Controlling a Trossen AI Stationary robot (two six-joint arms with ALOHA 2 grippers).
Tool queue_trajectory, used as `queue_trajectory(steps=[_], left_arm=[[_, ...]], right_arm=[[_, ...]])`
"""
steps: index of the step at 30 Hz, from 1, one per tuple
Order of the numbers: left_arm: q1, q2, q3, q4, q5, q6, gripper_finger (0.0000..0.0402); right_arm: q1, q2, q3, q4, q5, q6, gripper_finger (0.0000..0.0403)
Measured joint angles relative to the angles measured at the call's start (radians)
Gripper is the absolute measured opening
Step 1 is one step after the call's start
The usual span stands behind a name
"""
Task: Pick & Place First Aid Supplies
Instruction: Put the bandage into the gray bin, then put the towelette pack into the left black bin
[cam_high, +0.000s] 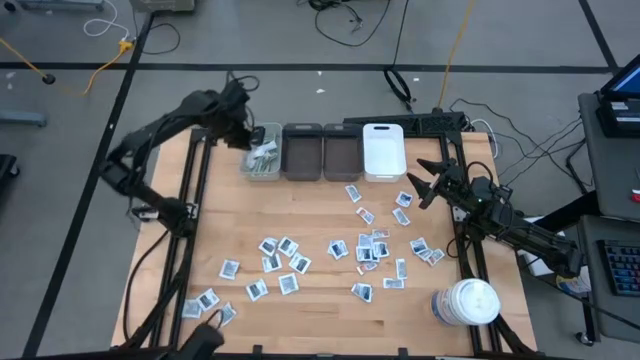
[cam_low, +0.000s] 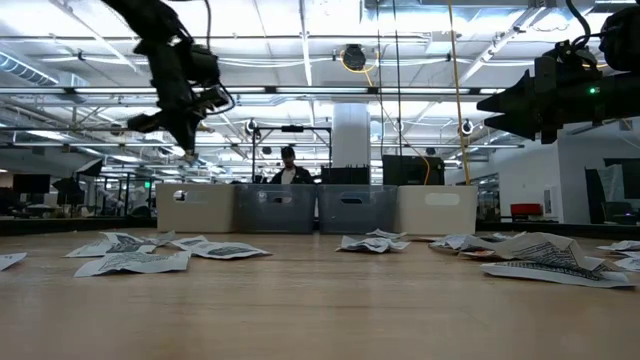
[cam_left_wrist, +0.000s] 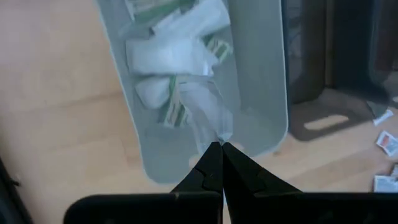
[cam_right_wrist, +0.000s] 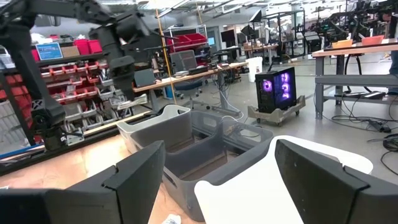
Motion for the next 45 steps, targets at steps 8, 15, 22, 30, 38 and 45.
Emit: queue_trajectory(steps=[8,15,22,30,38,45], left_arm=[[0.016,0.179,0.160,-0.042,-0.042,0.070,0.0000],[0.018,0.292,0.157,-0.021,-0.079,0.117,0.0000],[0.008,0.362,0.156,0.028,-0.082,0.123,0.0001],[0.010,0.352,0.163,0.022,-0.081,0.160,0.0080],[0.010,0.353,0.222,-0.023,0.015,0.217,0.0231],[-0.036,0.353,0.353,-0.266,0.007,0.361,0.0297]], right_arm=[[0.000,0.000,0.000,0.000,0.000,0.000,0.0297],[0.000,0.000,0.000,0.000,0.000,0.000,0.0297],[0.000,0.000,0.000,0.000,0.000,0.000,0.0297],[0.000,0.000,0.000,0.000,0.000,0.000,0.0297],[0.000,0.000,0.000,0.000,0.000,0.000,0.0297],[0.000,0.000,0.000,0.000,0.000,0.000,0.0297]])
